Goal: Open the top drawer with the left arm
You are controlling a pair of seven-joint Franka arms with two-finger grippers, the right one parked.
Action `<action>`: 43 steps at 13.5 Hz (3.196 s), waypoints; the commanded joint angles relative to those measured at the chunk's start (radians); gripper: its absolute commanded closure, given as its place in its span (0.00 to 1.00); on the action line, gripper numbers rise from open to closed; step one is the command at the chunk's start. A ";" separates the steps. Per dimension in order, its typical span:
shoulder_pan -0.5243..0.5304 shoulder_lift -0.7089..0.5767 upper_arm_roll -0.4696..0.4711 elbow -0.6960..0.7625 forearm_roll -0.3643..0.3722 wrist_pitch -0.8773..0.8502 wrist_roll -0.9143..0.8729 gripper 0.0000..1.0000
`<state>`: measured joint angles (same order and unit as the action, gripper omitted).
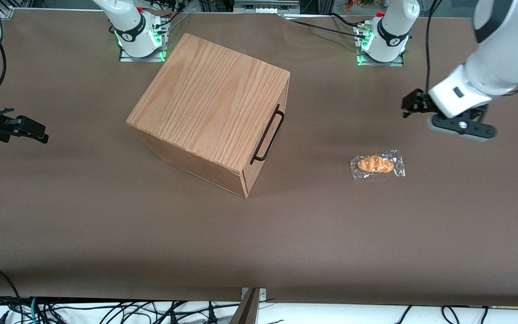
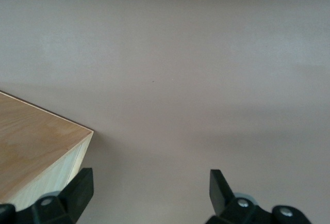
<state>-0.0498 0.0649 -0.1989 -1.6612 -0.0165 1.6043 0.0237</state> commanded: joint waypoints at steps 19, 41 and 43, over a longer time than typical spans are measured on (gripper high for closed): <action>-0.324 0.389 -0.074 0.210 -0.164 0.348 -0.111 0.00; -0.305 0.435 -0.074 0.213 -0.200 0.390 -0.019 0.00; -0.315 0.440 -0.074 0.210 -0.198 0.393 -0.019 0.00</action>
<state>-0.3534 0.4952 -0.2771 -1.4687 -0.1829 1.9966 -0.0245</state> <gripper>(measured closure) 0.000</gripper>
